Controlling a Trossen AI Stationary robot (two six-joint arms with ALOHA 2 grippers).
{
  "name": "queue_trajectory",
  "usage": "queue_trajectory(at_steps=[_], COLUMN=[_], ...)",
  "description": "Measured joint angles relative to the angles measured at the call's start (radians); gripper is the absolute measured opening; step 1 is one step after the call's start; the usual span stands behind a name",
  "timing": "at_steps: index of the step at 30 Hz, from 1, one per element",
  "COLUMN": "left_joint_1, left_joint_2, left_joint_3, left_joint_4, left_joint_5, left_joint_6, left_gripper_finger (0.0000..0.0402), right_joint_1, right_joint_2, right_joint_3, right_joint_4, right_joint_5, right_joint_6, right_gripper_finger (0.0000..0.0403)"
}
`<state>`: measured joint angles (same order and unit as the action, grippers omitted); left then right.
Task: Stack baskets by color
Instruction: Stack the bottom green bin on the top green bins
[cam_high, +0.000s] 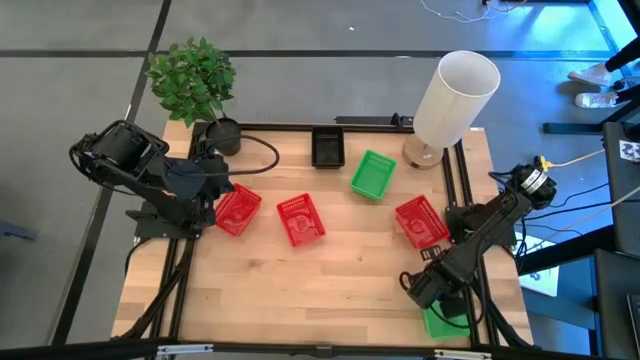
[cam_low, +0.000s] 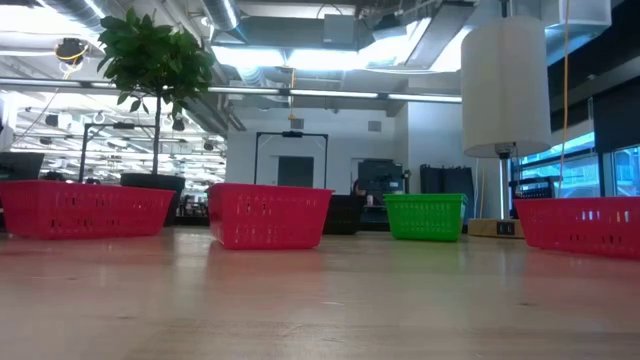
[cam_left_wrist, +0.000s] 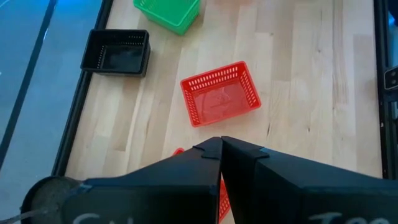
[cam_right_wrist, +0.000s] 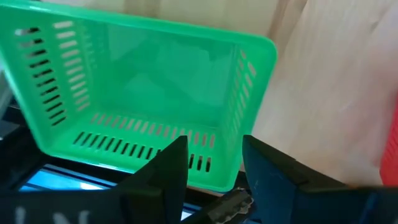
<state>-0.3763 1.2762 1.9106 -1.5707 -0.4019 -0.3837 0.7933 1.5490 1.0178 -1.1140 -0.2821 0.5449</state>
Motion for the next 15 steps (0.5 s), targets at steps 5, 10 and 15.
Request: queue_trajectory(at_steps=[5, 10, 15], left_joint_1=[0.000, 0.000, 0.000], left_joint_2=[0.000, 0.000, 0.000], left_joint_3=[0.000, 0.000, 0.000], left_joint_4=[0.000, 0.000, 0.000], left_joint_5=[0.000, -0.006, -0.010], left_joint_6=[-0.008, -0.033, -0.048], left_gripper_finger=[0.0000, 0.0000, 0.0000], right_joint_1=[0.000, 0.000, 0.000], right_joint_2=[0.000, 0.000, 0.000], right_joint_3=[-0.032, -0.044, -0.093], right_joint_4=[0.007, 0.010, 0.097], right_joint_5=[0.008, 0.028, 0.029], right_joint_6=[0.000, -0.006, -0.002], right_gripper_finger=[0.0151, 0.0151, 0.0151])
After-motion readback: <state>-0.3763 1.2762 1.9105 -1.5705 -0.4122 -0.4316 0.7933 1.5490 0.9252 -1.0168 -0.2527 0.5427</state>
